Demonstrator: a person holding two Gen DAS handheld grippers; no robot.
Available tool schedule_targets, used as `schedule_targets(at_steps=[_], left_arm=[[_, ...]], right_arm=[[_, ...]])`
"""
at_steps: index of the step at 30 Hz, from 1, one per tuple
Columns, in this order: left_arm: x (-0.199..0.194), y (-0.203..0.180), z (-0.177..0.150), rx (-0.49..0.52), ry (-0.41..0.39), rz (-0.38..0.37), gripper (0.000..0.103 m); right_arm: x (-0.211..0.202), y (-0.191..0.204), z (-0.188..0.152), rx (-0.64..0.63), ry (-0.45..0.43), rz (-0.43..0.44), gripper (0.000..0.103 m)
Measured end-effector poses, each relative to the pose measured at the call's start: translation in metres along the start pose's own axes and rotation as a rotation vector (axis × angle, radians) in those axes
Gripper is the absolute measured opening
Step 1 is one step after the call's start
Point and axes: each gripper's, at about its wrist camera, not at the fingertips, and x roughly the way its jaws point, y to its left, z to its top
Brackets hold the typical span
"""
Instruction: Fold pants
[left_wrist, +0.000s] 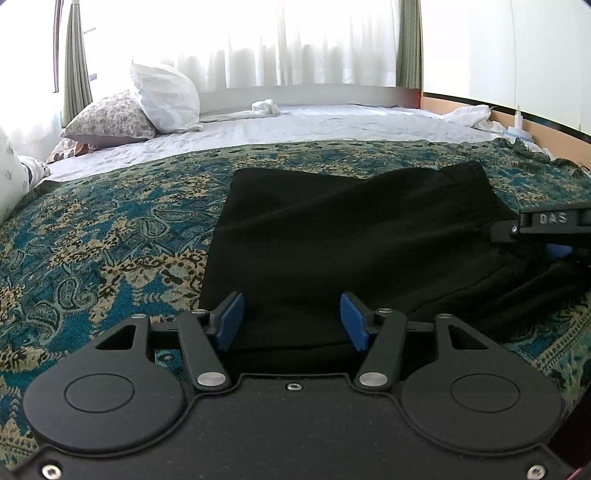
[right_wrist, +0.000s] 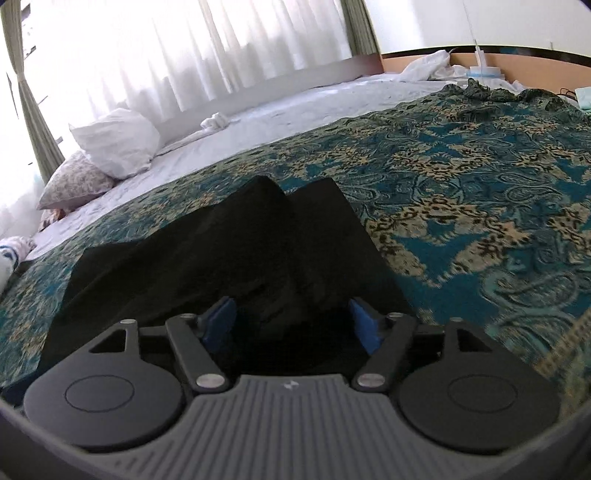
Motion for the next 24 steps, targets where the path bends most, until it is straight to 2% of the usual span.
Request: schedule_targets(at_steps=[1, 2, 4, 6, 7, 9, 10, 12, 13, 14, 15, 19, 22, 24], left_arm=[[-0.002, 0.000, 0.003, -0.004, 0.007, 0.004, 0.056], [-0.006, 0.000, 0.006, -0.008, 0.007, -0.004, 0.056], [-0.016, 0.002, 0.010, -0.023, -0.017, -0.039, 0.056], [-0.025, 0.002, 0.012, -0.032, -0.034, -0.075, 0.058], [-0.026, 0.001, 0.013, -0.031, -0.029, -0.081, 0.059], [-0.025, -0.001, 0.010, -0.020, -0.020, -0.078, 0.059], [-0.023, -0.002, 0.007, -0.012, -0.013, -0.071, 0.059], [-0.019, -0.004, 0.003, -0.009, 0.007, -0.056, 0.059], [-0.018, -0.004, 0.001, -0.011, 0.005, -0.056, 0.059], [-0.018, -0.004, 0.000, -0.013, 0.002, -0.055, 0.059], [-0.018, -0.004, 0.000, -0.013, 0.003, -0.054, 0.059], [-0.013, -0.005, 0.001, -0.014, 0.010, -0.045, 0.060], [-0.012, -0.007, 0.001, -0.005, 0.012, -0.041, 0.060], [-0.011, -0.007, 0.001, -0.001, 0.014, -0.040, 0.060]], right_arm=[[-0.002, 0.001, 0.002, -0.001, -0.016, -0.016, 0.037], [-0.009, 0.000, 0.005, 0.014, -0.039, -0.011, 0.023], [-0.030, -0.003, 0.011, 0.029, -0.111, -0.008, 0.010], [-0.046, -0.001, 0.011, -0.043, -0.190, -0.082, 0.006], [-0.048, -0.003, 0.009, -0.063, -0.195, -0.100, 0.006], [-0.046, -0.015, 0.006, -0.041, -0.134, -0.063, 0.010], [-0.046, -0.020, 0.003, -0.011, -0.112, -0.034, 0.020], [-0.053, -0.028, -0.004, 0.035, -0.118, 0.018, 0.026], [-0.057, -0.028, -0.008, 0.040, -0.123, 0.040, 0.038], [-0.059, -0.026, -0.011, 0.027, -0.120, 0.059, 0.056], [-0.059, -0.021, -0.015, -0.005, -0.107, 0.063, 0.062], [-0.041, 0.000, -0.020, -0.091, -0.052, 0.030, 0.069], [-0.021, 0.003, -0.012, -0.056, -0.017, 0.012, 0.077], [-0.005, 0.003, -0.005, -0.033, -0.007, 0.014, 0.077]])
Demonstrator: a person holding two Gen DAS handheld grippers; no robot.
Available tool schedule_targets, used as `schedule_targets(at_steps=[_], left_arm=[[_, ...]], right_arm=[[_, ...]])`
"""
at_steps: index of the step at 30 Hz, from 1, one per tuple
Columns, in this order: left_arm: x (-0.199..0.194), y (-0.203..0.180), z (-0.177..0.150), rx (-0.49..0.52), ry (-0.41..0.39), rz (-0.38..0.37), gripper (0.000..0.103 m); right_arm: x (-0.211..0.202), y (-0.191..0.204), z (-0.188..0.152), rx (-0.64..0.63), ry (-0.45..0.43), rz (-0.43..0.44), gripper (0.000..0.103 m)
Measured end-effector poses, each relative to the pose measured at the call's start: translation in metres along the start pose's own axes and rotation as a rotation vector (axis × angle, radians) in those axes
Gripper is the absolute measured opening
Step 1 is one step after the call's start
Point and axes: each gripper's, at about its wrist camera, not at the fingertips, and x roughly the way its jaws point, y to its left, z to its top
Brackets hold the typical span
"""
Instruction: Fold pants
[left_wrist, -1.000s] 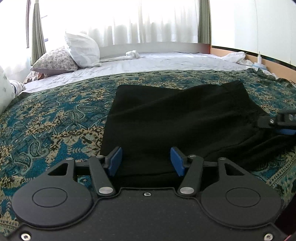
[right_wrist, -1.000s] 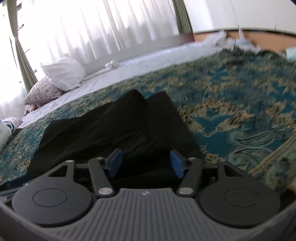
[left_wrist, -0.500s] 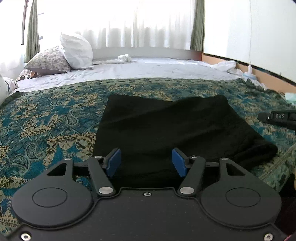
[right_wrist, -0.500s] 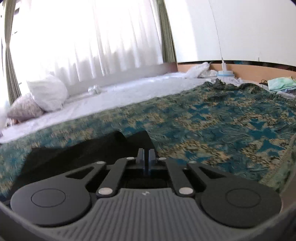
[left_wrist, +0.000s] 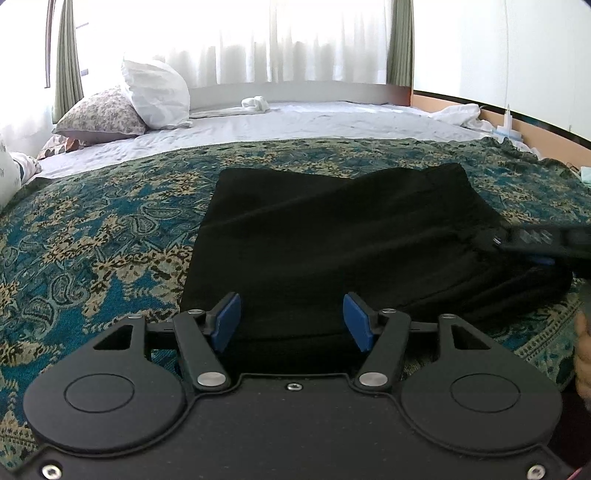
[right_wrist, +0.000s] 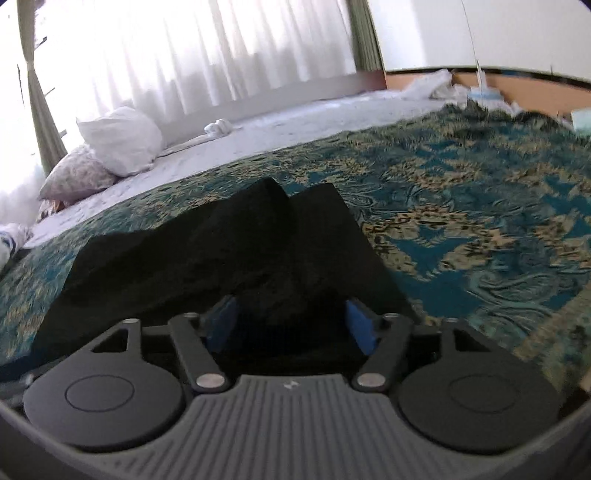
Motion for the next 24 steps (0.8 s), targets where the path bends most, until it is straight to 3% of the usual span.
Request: schedule_targets(at_steps=[2, 3, 7, 9, 11, 13, 14, 15, 17, 20, 24], left_arm=[[0.001, 0.000, 0.001, -0.003, 0.002, 0.000, 0.060], [0.001, 0.000, 0.001, -0.005, 0.004, 0.002, 0.060], [-0.007, 0.002, 0.006, -0.041, 0.004, -0.016, 0.060], [-0.016, 0.002, 0.008, -0.055, -0.014, -0.046, 0.060], [-0.024, 0.000, 0.008, -0.050, -0.037, -0.064, 0.060], [-0.027, -0.003, 0.007, -0.032, -0.048, -0.063, 0.061], [-0.026, -0.005, 0.007, -0.024, -0.047, -0.059, 0.061], [-0.024, -0.006, 0.006, -0.016, -0.043, -0.052, 0.061], [-0.019, -0.007, 0.004, -0.013, -0.026, -0.039, 0.061], [-0.010, -0.007, 0.001, -0.024, -0.003, -0.041, 0.062], [-0.003, -0.011, 0.000, -0.003, 0.001, -0.023, 0.062]], right_arm=[[0.008, -0.003, 0.003, 0.030, -0.001, 0.014, 0.059], [0.009, -0.004, 0.005, 0.047, -0.008, 0.008, 0.044], [-0.010, -0.015, 0.008, 0.098, -0.066, 0.015, 0.017], [-0.025, -0.014, 0.009, 0.057, -0.124, -0.032, 0.002], [-0.034, -0.017, 0.008, 0.025, -0.150, -0.060, 0.003], [-0.036, -0.026, 0.007, 0.066, -0.119, -0.041, 0.016], [-0.037, -0.031, 0.005, 0.094, -0.105, -0.030, 0.024], [-0.039, -0.035, 0.003, 0.119, -0.085, 0.000, 0.043], [-0.044, -0.039, -0.004, 0.158, -0.062, 0.071, 0.061], [-0.041, -0.027, -0.010, 0.098, -0.024, 0.098, 0.068], [-0.013, -0.010, -0.008, 0.047, 0.013, 0.075, 0.070]])
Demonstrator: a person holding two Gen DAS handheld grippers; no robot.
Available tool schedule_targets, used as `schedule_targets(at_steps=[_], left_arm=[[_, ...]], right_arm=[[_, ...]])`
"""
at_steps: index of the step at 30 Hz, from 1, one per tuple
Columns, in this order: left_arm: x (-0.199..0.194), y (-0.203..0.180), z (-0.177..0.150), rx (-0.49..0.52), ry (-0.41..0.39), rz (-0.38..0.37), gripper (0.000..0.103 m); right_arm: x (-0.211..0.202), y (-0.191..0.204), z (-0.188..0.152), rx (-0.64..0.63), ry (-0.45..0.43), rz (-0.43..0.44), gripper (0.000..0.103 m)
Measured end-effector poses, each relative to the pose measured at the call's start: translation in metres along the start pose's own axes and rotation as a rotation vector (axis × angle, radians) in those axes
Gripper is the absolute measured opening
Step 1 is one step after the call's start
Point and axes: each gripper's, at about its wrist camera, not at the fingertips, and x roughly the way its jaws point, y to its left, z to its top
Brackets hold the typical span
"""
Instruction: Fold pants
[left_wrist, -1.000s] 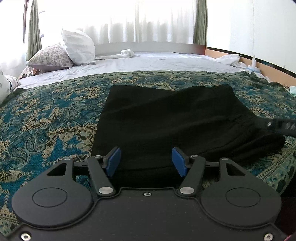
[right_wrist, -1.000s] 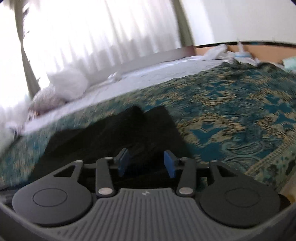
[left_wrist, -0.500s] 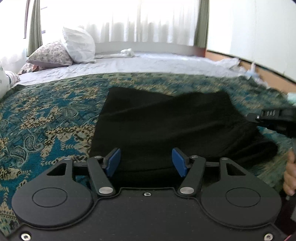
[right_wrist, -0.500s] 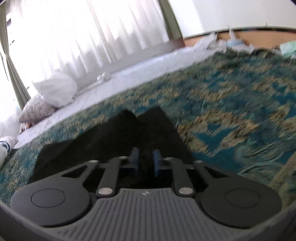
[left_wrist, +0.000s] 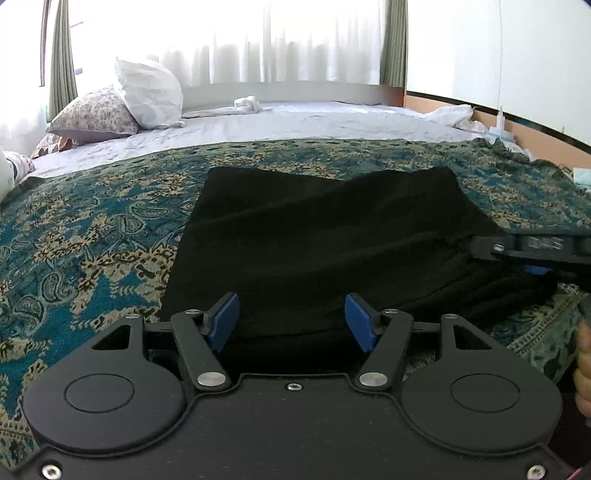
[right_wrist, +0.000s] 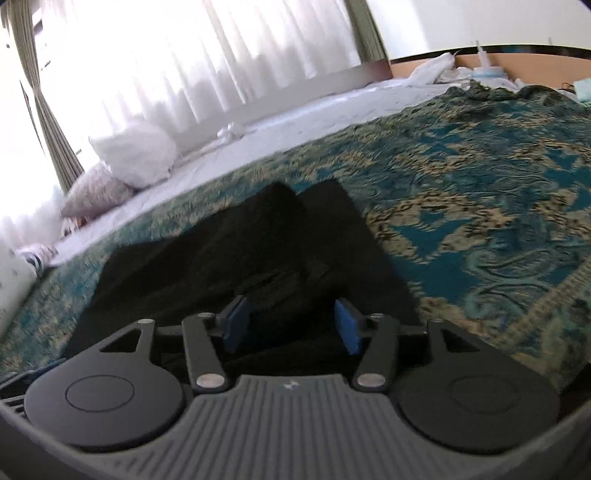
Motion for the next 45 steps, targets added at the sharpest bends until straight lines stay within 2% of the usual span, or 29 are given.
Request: schedule_targets(at_steps=[2, 3, 4, 5, 6, 8, 11, 13, 15, 19, 20, 22, 23, 27, 28, 32, 34, 37, 39, 41, 44, 45], left_arm=[[0.002, 0.000, 0.000, -0.004, 0.002, -0.005, 0.062], [0.003, -0.001, 0.000, -0.007, 0.004, -0.008, 0.062], [0.003, -0.001, 0.002, -0.009, 0.006, -0.012, 0.062], [0.002, -0.002, 0.003, -0.013, 0.009, -0.009, 0.061], [0.001, -0.002, 0.005, -0.018, 0.010, -0.007, 0.060], [-0.007, -0.003, 0.009, -0.026, -0.006, -0.018, 0.059], [-0.018, -0.001, 0.012, -0.025, -0.046, -0.034, 0.060], [-0.018, -0.001, 0.011, -0.019, -0.042, -0.028, 0.060], [-0.013, 0.000, 0.007, -0.013, -0.018, -0.009, 0.060], [-0.009, 0.003, -0.004, -0.006, 0.007, 0.031, 0.059], [-0.010, 0.005, -0.006, -0.005, 0.007, 0.033, 0.059], [-0.013, 0.009, -0.009, -0.014, 0.013, 0.028, 0.060], [-0.015, 0.011, -0.011, -0.021, 0.017, 0.025, 0.060], [-0.021, 0.012, -0.016, -0.010, 0.023, 0.026, 0.060], [-0.023, 0.012, -0.016, -0.007, 0.027, 0.026, 0.060], [-0.031, 0.015, -0.008, -0.013, 0.039, 0.005, 0.059], [-0.035, 0.020, 0.000, -0.023, 0.025, -0.006, 0.059], [-0.037, 0.030, 0.018, -0.030, -0.004, -0.015, 0.056], [-0.033, 0.036, 0.033, -0.023, -0.017, -0.023, 0.050], [-0.023, 0.039, 0.050, -0.005, -0.025, -0.042, 0.044], [0.005, 0.036, 0.073, 0.035, -0.015, -0.069, 0.042], [0.017, 0.034, 0.080, 0.048, -0.004, -0.075, 0.041]], right_arm=[[0.013, 0.004, 0.004, -0.009, -0.010, -0.019, 0.066], [0.019, 0.005, 0.004, -0.015, -0.020, -0.029, 0.052], [0.021, 0.006, 0.004, -0.011, -0.030, -0.037, 0.044], [0.021, 0.006, 0.006, 0.001, -0.043, -0.041, 0.032], [0.017, 0.006, 0.007, 0.015, -0.052, -0.039, 0.027], [0.004, 0.005, 0.009, 0.026, -0.097, -0.042, 0.025], [-0.016, 0.011, 0.003, -0.031, -0.192, -0.119, 0.024], [-0.015, 0.005, -0.002, -0.043, -0.187, -0.164, 0.024], [-0.006, -0.007, -0.006, -0.018, -0.137, -0.178, 0.030], [-0.011, -0.014, -0.008, -0.034, -0.140, -0.141, 0.038], [-0.011, -0.015, -0.008, -0.045, -0.139, -0.140, 0.050], [-0.015, -0.017, -0.010, -0.059, -0.141, -0.134, 0.056], [-0.018, -0.019, -0.011, -0.058, -0.145, -0.132, 0.066], [-0.037, -0.019, -0.013, -0.080, -0.182, -0.220, 0.090], [-0.040, -0.017, -0.014, -0.100, -0.189, -0.249, 0.092], [-0.055, 0.005, -0.018, -0.213, -0.235, -0.279, 0.092], [-0.060, 0.024, -0.020, -0.281, -0.257, -0.238, 0.092], [-0.056, 0.053, -0.025, -0.379, -0.254, -0.120, 0.092], [-0.045, 0.069, -0.029, -0.413, -0.231, -0.060, 0.080], [-0.032, 0.080, -0.032, -0.420, -0.187, -0.036, 0.070], [-0.003, 0.087, -0.038, -0.424, -0.070, -0.091, 0.062], [-0.001, 0.087, -0.042, -0.421, -0.081, -0.097, 0.063]])
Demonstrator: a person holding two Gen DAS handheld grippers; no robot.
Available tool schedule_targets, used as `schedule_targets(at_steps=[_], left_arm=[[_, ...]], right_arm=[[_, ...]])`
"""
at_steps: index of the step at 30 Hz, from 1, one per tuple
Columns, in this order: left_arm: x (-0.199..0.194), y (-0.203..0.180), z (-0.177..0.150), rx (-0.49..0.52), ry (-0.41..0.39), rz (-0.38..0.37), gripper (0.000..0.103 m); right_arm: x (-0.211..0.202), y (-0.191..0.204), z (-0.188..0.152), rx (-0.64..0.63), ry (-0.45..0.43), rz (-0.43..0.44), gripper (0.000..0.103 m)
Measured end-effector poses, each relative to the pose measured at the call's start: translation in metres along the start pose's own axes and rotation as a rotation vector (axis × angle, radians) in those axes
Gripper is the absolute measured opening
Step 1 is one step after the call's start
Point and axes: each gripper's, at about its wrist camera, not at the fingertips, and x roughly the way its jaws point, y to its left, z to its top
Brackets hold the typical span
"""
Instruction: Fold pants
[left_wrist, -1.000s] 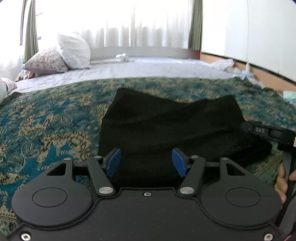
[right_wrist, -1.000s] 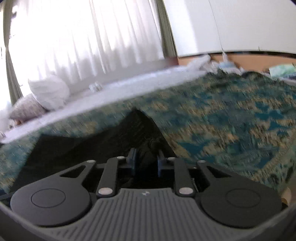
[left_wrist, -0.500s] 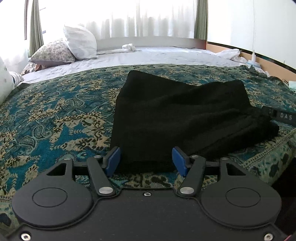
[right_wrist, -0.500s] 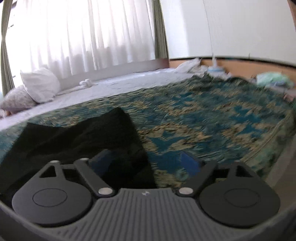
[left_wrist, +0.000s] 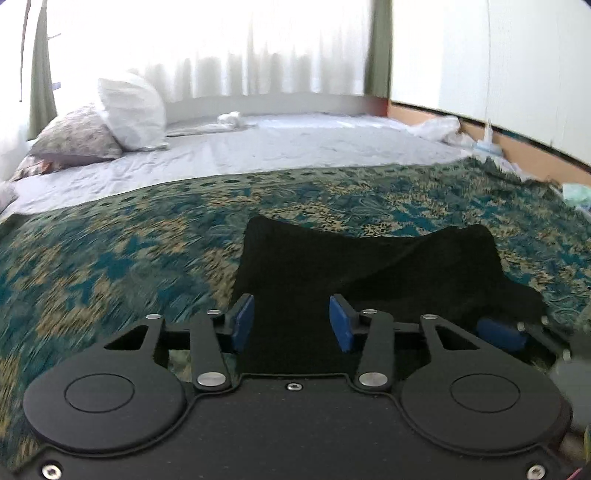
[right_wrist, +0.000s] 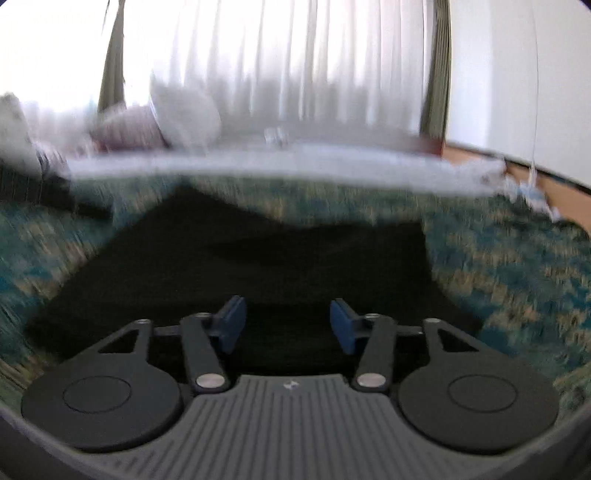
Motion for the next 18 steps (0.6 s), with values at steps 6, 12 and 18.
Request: schedule_targets(at_steps=[6, 12, 18], left_arm=[[0.093, -0.006, 0.026, 0.073, 0.109, 0.044, 0.034], [0.146, 0.021, 0.040, -0.156, 0.147, 0.174, 0.036], [0.157, 0.021, 0.037, -0.161, 0.138, 0.200, 0.046]], right_arm=[[-0.002, -0.007, -0.006, 0.000, -0.024, 0.011, 0.063], [-0.002, -0.007, -0.012, -0.010, -0.047, 0.003, 0.063], [-0.004, -0.010, -0.013, -0.011, -0.052, 0.016, 0.063]])
